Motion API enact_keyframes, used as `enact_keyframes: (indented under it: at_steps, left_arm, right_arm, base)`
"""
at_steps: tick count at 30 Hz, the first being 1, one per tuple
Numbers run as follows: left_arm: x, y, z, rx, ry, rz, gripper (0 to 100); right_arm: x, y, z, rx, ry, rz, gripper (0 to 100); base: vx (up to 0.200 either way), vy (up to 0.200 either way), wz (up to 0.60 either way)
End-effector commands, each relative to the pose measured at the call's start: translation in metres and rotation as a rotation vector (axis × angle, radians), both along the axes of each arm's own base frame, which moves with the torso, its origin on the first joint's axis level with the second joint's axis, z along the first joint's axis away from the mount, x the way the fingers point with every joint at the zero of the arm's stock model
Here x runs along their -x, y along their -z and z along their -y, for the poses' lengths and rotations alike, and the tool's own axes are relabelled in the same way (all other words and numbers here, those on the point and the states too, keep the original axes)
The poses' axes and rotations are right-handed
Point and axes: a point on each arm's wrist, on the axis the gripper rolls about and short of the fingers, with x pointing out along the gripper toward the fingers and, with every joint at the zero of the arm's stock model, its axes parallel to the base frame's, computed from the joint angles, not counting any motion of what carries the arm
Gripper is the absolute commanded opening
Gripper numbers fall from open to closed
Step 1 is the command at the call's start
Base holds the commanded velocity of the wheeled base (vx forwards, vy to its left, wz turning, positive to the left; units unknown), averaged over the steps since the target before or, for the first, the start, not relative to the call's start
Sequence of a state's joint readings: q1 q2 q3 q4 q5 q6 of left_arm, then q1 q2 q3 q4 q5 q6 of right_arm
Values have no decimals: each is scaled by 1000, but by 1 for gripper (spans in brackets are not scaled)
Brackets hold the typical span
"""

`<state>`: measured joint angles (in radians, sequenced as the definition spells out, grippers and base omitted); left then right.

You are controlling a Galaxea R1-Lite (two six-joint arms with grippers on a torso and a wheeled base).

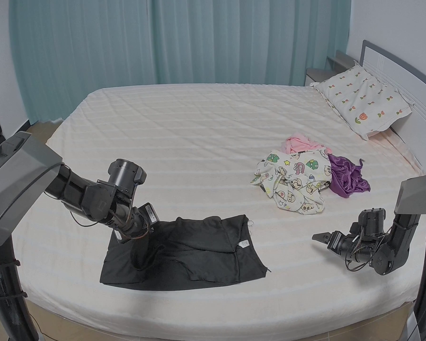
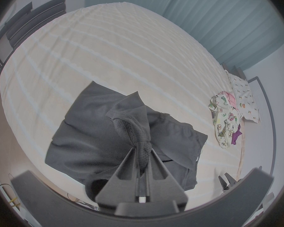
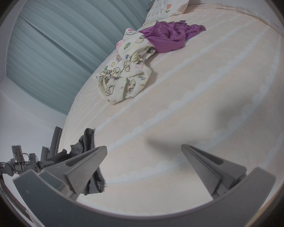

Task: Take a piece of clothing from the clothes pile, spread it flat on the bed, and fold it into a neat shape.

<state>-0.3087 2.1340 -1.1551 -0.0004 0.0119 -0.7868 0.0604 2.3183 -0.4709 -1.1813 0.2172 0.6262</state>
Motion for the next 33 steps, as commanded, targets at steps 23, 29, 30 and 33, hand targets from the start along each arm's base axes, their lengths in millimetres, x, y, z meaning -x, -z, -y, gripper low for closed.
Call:
enact_keyframes:
  at_steps: [23,29,30,33]
  left_arm:
    - [-26,21,52,-11,56,-49,0]
    - [-32,36,54,-23,24,-66,0]
    - [-34,36,54,-25,11,-62,0]
    - [-36,37,53,-36,-37,-51,0]
  right_arm:
    - [0,4,-2,3,-6,-8,100]
    - [0,4,-2,2,-7,-10,100]
    - [0,4,-2,2,-7,-10,100]
    - [0,4,-2,2,-7,-10,100]
  base:
    - [0,-200,0]
    - [0,-33,0]
    - [0,0,0]
    - [0,0,0]
